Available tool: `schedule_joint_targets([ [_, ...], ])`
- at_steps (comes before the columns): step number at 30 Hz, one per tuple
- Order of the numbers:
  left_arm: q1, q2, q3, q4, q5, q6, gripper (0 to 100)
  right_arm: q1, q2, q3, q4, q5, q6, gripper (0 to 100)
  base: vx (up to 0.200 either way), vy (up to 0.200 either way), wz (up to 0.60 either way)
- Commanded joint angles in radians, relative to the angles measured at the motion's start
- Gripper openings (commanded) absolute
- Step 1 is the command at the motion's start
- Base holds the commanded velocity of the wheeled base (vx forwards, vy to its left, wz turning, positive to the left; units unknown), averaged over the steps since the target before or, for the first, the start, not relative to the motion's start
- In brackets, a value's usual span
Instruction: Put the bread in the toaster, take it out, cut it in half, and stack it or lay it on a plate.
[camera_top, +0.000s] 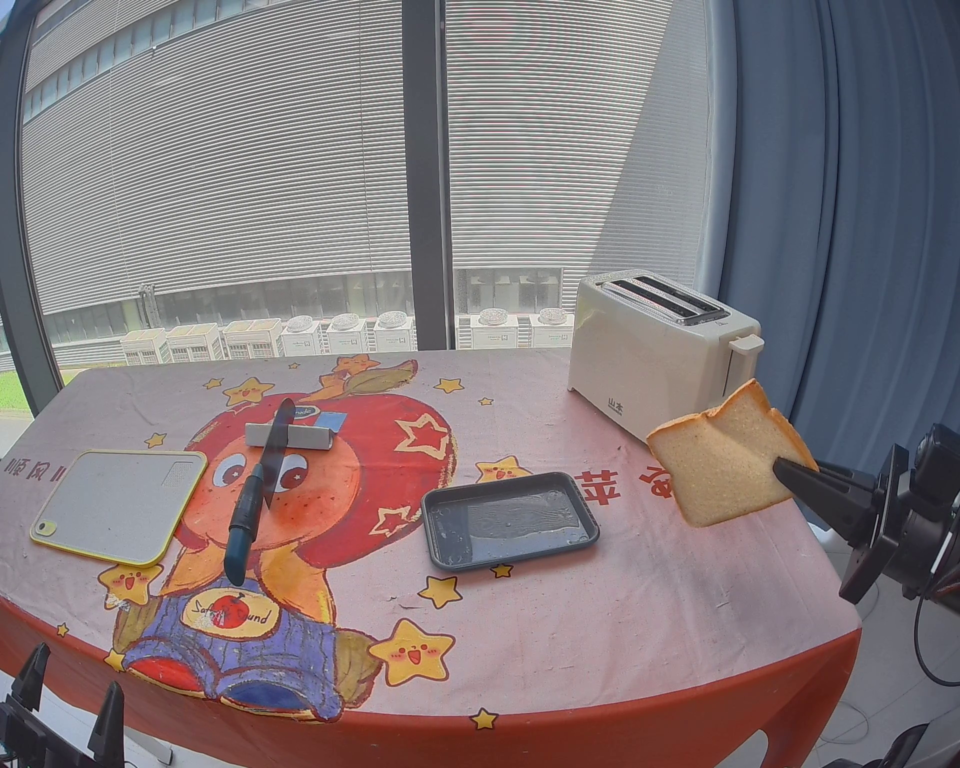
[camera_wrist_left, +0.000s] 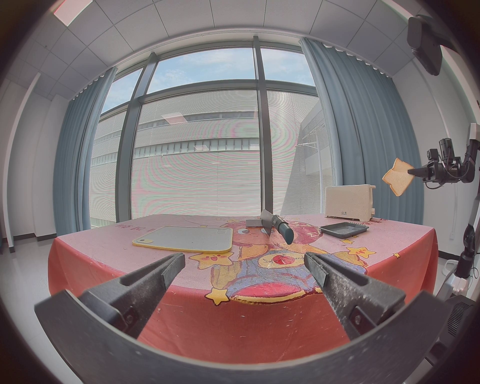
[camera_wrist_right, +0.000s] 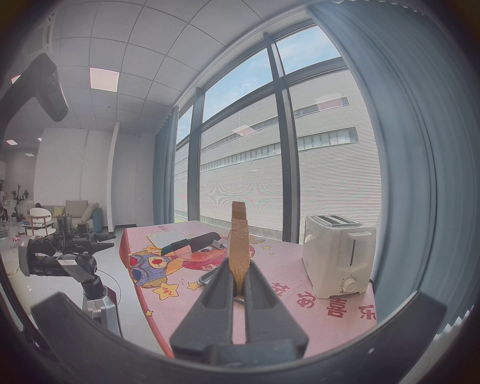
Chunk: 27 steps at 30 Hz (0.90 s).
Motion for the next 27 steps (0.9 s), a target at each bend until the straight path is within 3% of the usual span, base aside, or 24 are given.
schedule_joint_targets([
  [1, 0.001, 0.001, 0.016, 0.0, 0.001, 0.0, 100, -0.002, 0.001, -0.003, -0.003, 0.001, 0.005, 0, 0.0, 0.0, 0.0],
  [5, 0.0, 0.001, 0.016, 0.0, 0.001, 0.0, 100, -0.005, 0.001, -0.009, -0.008, 0.001, 0.012, 0, 0.0, 0.0, 0.0],
  [19, 0.0, 0.001, 0.016, 0.0, 0.001, 0.0, 100, -0.118, 0.018, -0.053, -0.012, 0.001, 0.014, 0, 0.0, 0.0, 0.0],
  [27, 0.0, 0.001, 0.016, 0.0, -0.001, 0.0, 100, -0.126, 0.02, -0.079, -0.014, -0.004, 0.014, 0, 0.0, 0.0, 0.0],
])
